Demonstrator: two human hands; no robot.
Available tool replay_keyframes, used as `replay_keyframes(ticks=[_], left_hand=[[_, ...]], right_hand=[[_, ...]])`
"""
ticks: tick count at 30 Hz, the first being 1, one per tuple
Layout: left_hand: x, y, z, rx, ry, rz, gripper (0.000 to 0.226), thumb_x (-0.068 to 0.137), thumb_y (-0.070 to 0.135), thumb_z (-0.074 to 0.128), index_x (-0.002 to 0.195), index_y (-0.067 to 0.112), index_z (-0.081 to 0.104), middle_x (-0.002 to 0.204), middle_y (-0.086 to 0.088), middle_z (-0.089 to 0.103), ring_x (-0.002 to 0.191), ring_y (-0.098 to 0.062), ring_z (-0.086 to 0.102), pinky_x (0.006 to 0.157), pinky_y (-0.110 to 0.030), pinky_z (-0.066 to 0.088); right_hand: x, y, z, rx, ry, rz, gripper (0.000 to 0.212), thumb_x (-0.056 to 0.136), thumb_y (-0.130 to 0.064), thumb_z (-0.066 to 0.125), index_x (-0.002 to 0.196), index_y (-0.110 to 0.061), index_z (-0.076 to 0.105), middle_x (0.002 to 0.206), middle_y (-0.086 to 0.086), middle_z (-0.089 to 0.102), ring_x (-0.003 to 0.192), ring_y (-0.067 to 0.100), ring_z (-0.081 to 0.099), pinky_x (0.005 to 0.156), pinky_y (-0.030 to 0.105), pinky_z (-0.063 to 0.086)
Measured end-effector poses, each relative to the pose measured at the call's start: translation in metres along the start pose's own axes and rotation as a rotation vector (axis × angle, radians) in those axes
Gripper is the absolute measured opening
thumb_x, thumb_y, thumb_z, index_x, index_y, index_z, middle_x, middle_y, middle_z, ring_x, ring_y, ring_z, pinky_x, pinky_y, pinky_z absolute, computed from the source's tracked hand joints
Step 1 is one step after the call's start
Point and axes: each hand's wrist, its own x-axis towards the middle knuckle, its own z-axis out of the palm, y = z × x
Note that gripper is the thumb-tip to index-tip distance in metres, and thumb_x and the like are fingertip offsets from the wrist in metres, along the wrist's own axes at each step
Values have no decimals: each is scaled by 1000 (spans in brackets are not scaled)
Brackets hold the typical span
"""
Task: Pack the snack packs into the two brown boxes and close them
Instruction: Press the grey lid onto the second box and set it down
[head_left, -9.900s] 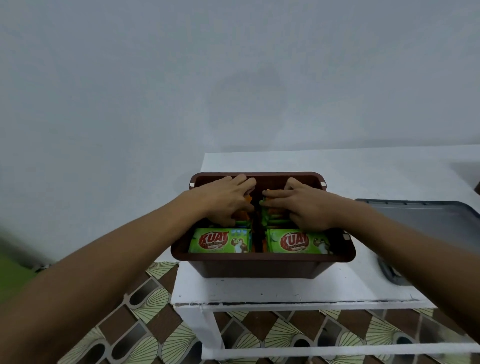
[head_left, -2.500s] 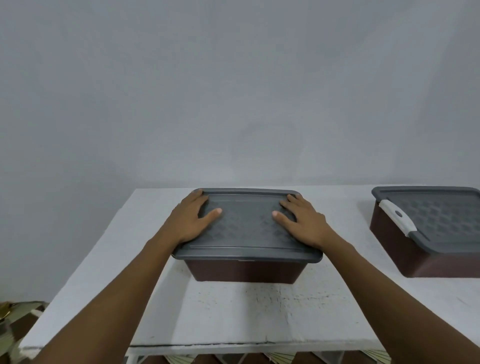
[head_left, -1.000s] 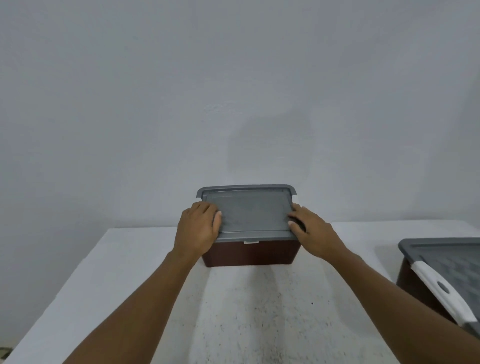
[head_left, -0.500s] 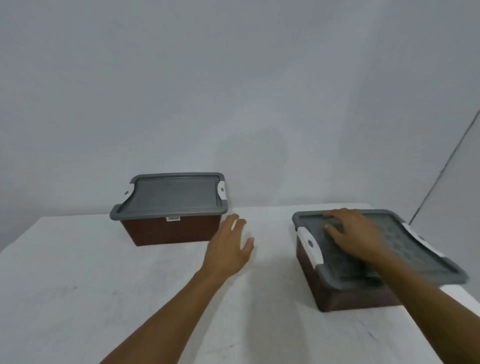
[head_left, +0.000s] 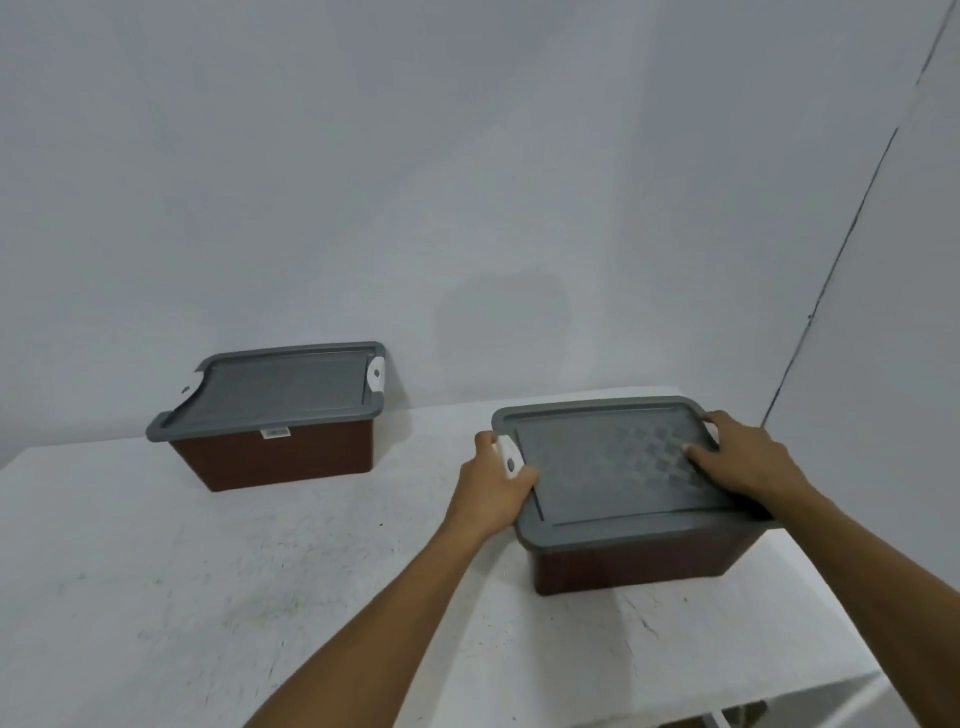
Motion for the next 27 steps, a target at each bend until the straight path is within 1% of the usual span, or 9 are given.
replay_keyframes(ticks=[6,9,11,14,16,20,23,25,27], left_hand=[[-8,-26,-49,48,49,-18,37,98,31,44,133,18,37,96,0,61,88,-17,61,74,-31,46],[-13,-49,-78,21,124,-47,32,101,30,38,130,18,46,108,-3,63,95,-16,61,87,-38,49],[-19,-62,-96,-17,178,-68,28,102,28,35,121,19,54,112,-4,61,97,-13,58,85,-36,48],[-26,-76,-118,-123,254,-120,32,102,22,32,106,10,62,105,-14,64,92,-19,59,75,-34,45],[-28,-83,-123,-216,286,-153,34,102,22,34,101,6,64,103,-18,67,87,-21,61,72,-34,46],[-26,-85,-120,-443,362,-206,31,99,11,36,115,18,61,103,1,65,89,-16,64,68,-30,51],[-24,-86,-115,-525,419,-213,40,99,13,37,132,27,55,123,0,58,105,-20,61,77,-34,52],[-23,-82,-118,-547,469,-232,40,100,20,38,137,27,52,138,0,49,117,-19,53,89,-37,49],[-18,-69,-125,-629,521,-256,38,100,30,42,136,22,51,140,-1,47,119,-18,51,94,-38,47]], right_hand=[[-17,-23,11,30,46,-115,54,93,-45,56,140,-19,47,130,12,61,117,31,56,97,41,42],[-28,-46,21,138,47,-186,50,93,-41,57,138,-19,51,125,11,64,111,29,59,95,39,45],[-36,-63,27,201,51,-235,47,94,-36,56,138,-18,52,125,10,64,108,27,61,92,37,47],[-39,-83,41,307,52,-267,39,98,-30,50,135,-17,55,121,11,65,104,28,62,90,37,48],[-36,-86,49,425,53,-246,35,100,-25,47,132,-16,57,115,12,67,96,26,63,87,35,49],[-35,-79,62,757,-17,-99,35,101,-13,38,128,-18,59,126,6,60,99,19,58,84,34,48],[-37,-80,71,1067,-137,44,31,101,-14,40,121,-22,61,122,5,62,94,19,63,73,33,52],[-40,-89,69,1228,-164,145,27,101,-25,44,123,-19,59,126,3,60,104,21,61,81,35,52],[-36,-98,56,1321,-125,218,37,101,-30,46,134,-16,53,138,1,51,122,22,51,91,33,44]])
